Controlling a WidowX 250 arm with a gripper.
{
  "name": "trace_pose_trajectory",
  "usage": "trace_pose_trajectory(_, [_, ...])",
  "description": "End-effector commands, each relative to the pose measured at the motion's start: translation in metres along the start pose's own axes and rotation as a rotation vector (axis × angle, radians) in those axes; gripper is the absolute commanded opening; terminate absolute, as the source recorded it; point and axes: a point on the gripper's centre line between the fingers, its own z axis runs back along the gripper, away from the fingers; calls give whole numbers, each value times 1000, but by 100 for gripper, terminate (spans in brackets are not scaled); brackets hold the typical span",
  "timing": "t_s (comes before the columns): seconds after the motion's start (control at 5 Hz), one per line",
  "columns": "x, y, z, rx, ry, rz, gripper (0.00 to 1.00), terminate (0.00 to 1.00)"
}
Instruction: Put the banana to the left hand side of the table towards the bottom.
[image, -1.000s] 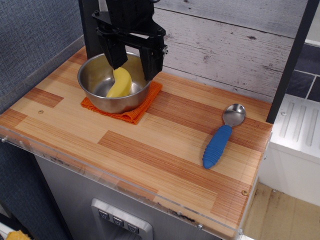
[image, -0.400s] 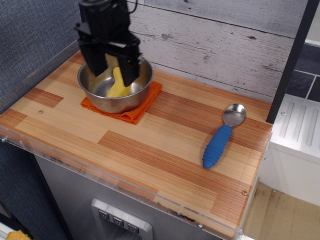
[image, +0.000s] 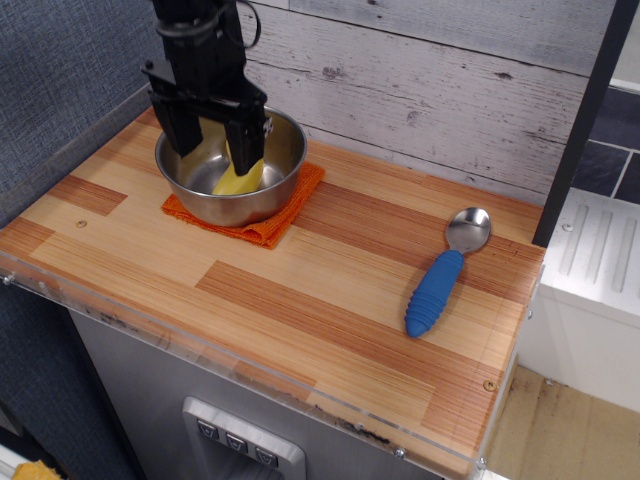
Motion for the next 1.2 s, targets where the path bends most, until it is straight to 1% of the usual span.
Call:
trace_pose_trajectory(0.0, [21,5,-11,50,-44,34,100,0])
trace_pose_trajectory(0.2, [19,4,-26,53,-15,40,100,0])
trace_pose_trajectory(0.4, [20,2,-32,47,-4,37,100,0])
trace_pose_trajectory(0.6, [20,-4,-27,43,-21,30,0,0])
trace_pose_trajectory(0.8, [22,-8,-4,26,-73,17,0,0])
trace_pose_trajectory(1.0, [21,-4,31,-24,-144,-10,0,0])
